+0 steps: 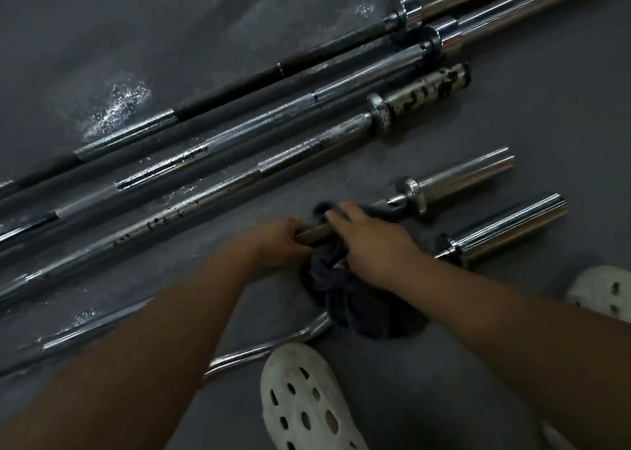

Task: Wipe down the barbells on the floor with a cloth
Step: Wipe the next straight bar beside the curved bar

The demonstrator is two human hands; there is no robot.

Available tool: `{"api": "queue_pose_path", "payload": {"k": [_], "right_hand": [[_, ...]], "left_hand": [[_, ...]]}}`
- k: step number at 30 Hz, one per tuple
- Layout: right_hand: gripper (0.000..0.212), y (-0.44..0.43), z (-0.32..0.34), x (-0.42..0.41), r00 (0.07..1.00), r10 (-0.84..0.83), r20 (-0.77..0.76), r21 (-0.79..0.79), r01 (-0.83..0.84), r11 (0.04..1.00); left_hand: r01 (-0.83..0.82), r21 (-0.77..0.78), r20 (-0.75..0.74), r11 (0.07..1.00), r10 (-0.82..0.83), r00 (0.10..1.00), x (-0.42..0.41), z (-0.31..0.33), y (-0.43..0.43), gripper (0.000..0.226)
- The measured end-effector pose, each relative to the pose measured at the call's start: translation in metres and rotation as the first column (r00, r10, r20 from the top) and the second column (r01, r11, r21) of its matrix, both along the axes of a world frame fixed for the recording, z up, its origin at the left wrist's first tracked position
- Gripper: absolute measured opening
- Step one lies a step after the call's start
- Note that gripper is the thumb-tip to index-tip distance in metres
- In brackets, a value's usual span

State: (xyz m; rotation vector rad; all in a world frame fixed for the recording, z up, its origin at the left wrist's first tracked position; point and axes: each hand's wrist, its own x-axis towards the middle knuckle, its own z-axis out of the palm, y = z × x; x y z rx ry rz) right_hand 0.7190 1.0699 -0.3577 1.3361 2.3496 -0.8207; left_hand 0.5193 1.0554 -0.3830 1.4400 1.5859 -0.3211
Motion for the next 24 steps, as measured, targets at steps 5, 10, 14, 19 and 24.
{"api": "queue_pose_path", "payload": {"k": [5, 10, 14, 19, 24], "right_hand": [[0.084, -0.009, -0.003, 0.019, 0.953, -0.275, 0.13, 0.108, 0.262, 0.959], [0.085, -0.011, -0.004, -0.015, 0.996, 0.019, -0.087, -0.077, -0.026, 0.997], [0.084, 0.008, -0.006, 0.026, 0.957, -0.289, 0.04, 0.069, 0.286, 0.956], [0.083, -0.023, -0.003, -0.021, 0.999, -0.01, -0.032, -0.098, 0.007, 0.995], [0.081, 0.002, 0.0, 0.017, 0.954, -0.272, 0.122, 0.087, 0.263, 0.961]], "left_hand": [[0.163, 0.497, -0.368, 0.853, 0.037, 0.929, 0.031, -0.015, -0.061, 0.02], [0.008, -0.037, 0.046, 0.999, -0.006, 0.999, 0.0, -0.001, -0.002, 0.033], [0.149, 0.391, -0.334, 0.908, -0.011, 0.943, 0.015, -0.009, -0.039, 0.026], [0.022, 0.144, -0.12, 0.989, -0.005, 0.993, 0.015, -0.004, -0.024, 0.03], [0.087, 0.331, -0.279, 0.939, 0.009, 0.96, 0.007, -0.005, -0.031, 0.036]]}}
